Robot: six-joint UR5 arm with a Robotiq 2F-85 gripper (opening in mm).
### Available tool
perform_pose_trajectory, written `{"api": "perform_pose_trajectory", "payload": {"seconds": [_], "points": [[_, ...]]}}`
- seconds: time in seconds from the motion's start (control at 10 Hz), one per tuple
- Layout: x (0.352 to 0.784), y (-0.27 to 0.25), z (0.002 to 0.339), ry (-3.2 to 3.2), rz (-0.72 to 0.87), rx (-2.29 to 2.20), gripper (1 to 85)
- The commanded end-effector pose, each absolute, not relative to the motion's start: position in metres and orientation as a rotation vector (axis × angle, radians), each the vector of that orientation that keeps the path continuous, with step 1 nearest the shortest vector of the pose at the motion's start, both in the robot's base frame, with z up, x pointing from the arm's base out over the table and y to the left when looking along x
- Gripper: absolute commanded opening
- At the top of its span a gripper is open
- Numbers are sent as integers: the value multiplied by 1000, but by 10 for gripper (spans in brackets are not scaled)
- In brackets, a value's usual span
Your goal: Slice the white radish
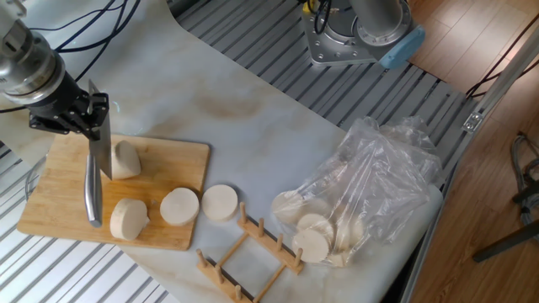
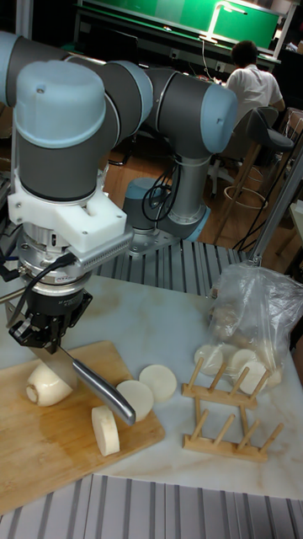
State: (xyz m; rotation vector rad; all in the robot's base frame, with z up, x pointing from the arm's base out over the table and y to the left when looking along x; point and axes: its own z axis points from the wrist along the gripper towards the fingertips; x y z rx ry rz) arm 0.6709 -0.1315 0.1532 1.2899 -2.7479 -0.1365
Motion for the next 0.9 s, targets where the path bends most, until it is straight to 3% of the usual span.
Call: {"api": "perform_pose_trajectory", "payload": {"seconds": [0.0, 0.8], "points": [[680, -127, 149, -2766, -151, 1296, 13], [676, -126, 151, -2764, -210, 1279, 13]]}}
